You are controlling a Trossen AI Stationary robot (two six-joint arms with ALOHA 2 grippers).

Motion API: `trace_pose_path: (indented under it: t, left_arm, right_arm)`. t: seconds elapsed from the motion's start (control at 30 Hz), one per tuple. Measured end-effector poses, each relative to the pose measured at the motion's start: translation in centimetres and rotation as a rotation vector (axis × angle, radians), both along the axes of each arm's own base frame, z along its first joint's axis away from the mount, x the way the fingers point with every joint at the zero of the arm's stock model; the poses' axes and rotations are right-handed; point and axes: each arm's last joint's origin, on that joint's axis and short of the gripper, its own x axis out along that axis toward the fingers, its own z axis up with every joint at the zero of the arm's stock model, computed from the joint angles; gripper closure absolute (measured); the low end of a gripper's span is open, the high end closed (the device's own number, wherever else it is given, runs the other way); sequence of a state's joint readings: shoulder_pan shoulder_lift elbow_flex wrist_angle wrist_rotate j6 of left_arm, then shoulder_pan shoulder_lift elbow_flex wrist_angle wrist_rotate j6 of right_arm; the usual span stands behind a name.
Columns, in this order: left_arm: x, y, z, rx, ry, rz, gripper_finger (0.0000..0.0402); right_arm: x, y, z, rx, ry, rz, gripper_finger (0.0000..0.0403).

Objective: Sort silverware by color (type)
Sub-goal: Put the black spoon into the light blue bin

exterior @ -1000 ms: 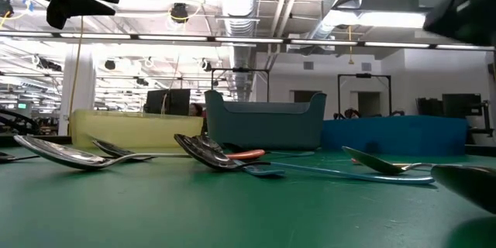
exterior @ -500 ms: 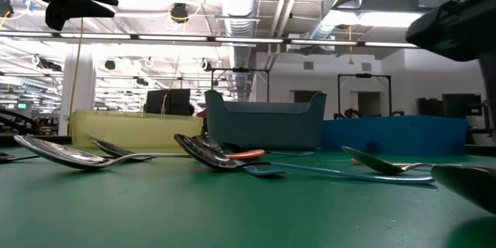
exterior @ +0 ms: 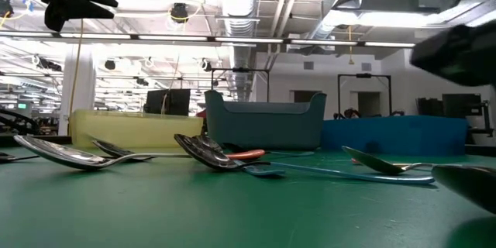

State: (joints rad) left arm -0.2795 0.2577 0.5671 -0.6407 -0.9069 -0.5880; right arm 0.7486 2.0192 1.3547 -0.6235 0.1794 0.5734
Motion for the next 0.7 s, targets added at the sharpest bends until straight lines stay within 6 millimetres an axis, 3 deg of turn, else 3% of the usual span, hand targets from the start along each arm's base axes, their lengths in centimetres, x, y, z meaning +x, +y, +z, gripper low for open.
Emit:
trace_pose_path:
  t: [0.2,0.7]
  left_arm:
    - [-0.01,0.01,0.02,-0.002,-0.004,0.004,0.0258]
    - [-0.01,0.01,0.01,-0.002,-0.003,0.003,0.0258]
  right_arm:
    - [0.08,0.16,-0.47,0.024,0.020,-0.023,0.0245]
    - [0.22,-0.30,-0.63,0.030,0.037,-0.111,0.0384]
